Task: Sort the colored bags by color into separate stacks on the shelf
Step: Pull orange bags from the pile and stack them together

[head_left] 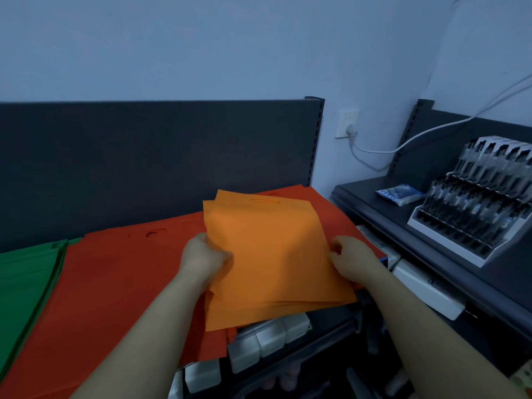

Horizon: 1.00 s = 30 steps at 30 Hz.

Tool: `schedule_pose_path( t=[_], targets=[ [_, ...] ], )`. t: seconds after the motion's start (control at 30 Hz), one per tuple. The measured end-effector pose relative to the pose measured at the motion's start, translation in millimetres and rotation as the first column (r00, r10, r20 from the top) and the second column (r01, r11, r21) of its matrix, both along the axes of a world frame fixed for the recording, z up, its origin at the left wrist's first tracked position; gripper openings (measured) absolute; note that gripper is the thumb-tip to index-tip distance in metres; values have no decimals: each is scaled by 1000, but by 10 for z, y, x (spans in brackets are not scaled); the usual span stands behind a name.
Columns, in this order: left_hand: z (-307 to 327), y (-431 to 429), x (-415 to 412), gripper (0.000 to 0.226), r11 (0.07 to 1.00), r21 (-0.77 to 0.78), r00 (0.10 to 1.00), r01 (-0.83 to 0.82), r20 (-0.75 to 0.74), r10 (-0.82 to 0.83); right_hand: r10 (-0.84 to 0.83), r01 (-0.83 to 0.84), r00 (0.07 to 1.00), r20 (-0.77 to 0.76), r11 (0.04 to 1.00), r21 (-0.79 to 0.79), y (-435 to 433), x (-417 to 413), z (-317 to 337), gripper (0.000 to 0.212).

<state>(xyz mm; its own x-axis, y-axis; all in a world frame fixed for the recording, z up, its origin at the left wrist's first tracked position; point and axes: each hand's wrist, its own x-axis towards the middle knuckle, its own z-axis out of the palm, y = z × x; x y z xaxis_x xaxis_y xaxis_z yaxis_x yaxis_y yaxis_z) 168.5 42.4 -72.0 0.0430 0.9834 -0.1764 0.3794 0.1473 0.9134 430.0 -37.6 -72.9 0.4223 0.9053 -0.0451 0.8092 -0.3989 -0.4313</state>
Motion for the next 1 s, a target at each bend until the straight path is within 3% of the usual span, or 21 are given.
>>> schedule_pose_path(
  t=[0.17,0.27,0.4,0.67,1.0],
  targets=[
    [9,-46,-98,45,999,-44,999,-7,45,9,33,-31,998,54,999,-45,23,-157,19,24],
    [42,-112,-105,52,995,-85,979,52,201,-34,37,-32,994,-99,998,48,67,-250,52,27],
    [146,-176,-139,56,997,-9,958,82,277,-76,-7,71,958,-287,975,212,71,-323,167,51],
    [399,-260,-665,57,991,136,963,-17,268,-20,126,5,960,-249,885,466,165,-831,387,30],
    [496,-667,-2308,59,961,96,935,-259,276,225,315,-176,928,-200,842,510,386,-2420,505,46]
  ],
)
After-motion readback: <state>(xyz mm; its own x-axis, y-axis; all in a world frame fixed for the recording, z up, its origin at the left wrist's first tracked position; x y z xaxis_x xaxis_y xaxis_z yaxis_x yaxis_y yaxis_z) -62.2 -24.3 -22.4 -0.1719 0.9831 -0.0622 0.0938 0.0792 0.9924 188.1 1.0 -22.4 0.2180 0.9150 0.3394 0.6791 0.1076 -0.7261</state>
